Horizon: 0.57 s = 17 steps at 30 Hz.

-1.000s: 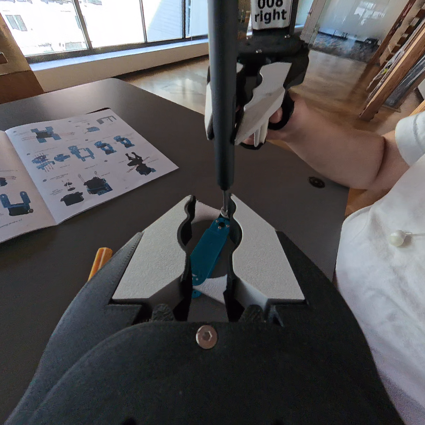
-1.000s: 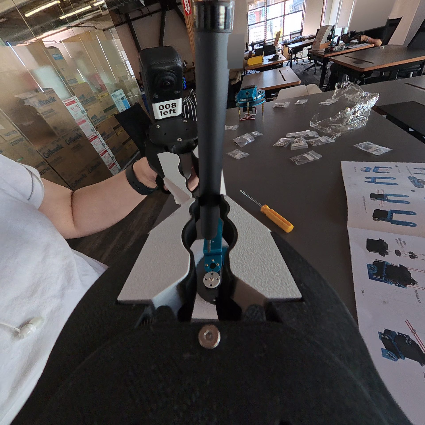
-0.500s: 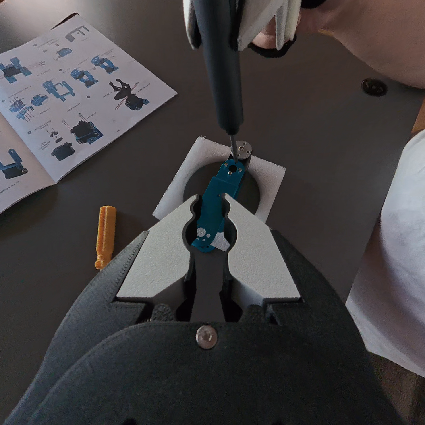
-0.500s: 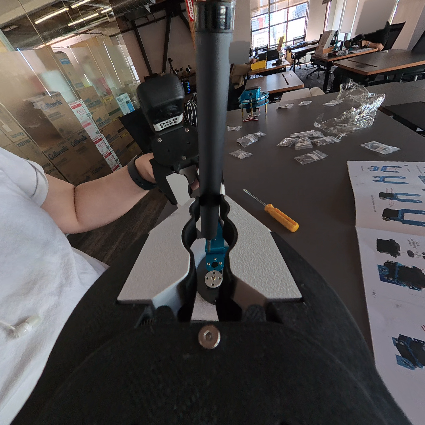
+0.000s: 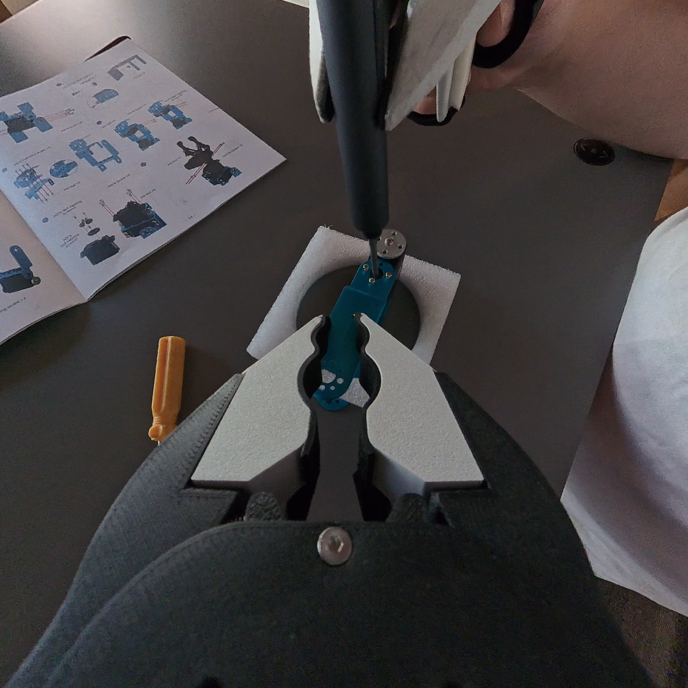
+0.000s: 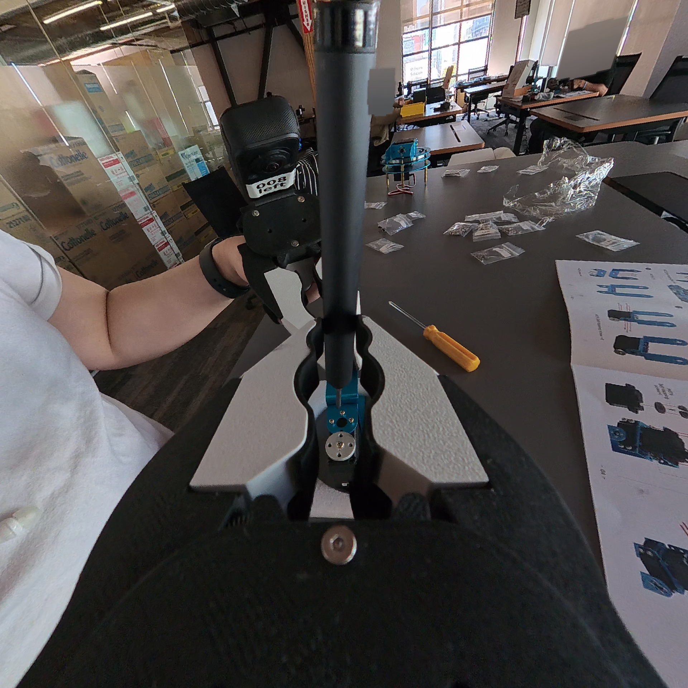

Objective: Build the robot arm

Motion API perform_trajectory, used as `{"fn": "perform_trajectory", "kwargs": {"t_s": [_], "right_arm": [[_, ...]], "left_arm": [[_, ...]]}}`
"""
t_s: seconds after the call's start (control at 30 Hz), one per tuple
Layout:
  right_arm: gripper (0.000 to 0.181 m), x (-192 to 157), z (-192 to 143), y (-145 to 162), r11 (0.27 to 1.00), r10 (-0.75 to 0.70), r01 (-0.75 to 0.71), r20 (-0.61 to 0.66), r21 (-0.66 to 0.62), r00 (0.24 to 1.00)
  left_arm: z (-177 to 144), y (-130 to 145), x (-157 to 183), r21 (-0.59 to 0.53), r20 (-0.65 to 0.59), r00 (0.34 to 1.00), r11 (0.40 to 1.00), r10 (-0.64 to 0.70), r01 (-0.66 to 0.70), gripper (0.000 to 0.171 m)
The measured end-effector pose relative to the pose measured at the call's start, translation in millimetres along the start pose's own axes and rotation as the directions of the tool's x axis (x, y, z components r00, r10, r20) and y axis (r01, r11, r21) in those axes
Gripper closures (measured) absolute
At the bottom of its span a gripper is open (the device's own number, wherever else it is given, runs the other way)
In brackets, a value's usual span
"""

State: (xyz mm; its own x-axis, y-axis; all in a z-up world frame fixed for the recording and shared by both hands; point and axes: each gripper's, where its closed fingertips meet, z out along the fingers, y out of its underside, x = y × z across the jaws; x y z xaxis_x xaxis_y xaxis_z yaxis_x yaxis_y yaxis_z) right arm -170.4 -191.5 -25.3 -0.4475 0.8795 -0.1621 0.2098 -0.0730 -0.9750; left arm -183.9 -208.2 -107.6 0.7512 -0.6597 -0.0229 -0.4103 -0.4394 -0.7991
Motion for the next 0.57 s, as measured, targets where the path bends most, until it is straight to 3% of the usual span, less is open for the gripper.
{"fn": "perform_trajectory", "kwargs": {"t_s": [0.17,0.3,0.4,0.57], "right_arm": [[0.165,0,1,2,1.0,-0.004,0.004,0.0,-0.014,1.0],[0.165,-2,-1,-2,1.0,-0.005,0.005,0.004,0.0,1.0],[0.165,-2,-3,-4,1.0,0.005,-0.005,0.013,0.012,1.0],[0.165,-1,-3,-1,1.0,0.012,-0.012,0.011,-0.001,1.0]], "left_arm": [[0,0,1,0.013,0.002,1.0,1.0,-0.003,0.003,0.159],[-2,-2,-1,-0.001,0.004,0.997,0.997,0.073,-0.073,0.134],[-1,0,4,-0.03,-0.083,0.986,0.988,0.146,-0.149,0.136],[3,13,5,-0.128,-0.21,0.965,0.974,0.157,-0.186,0.143]]}}
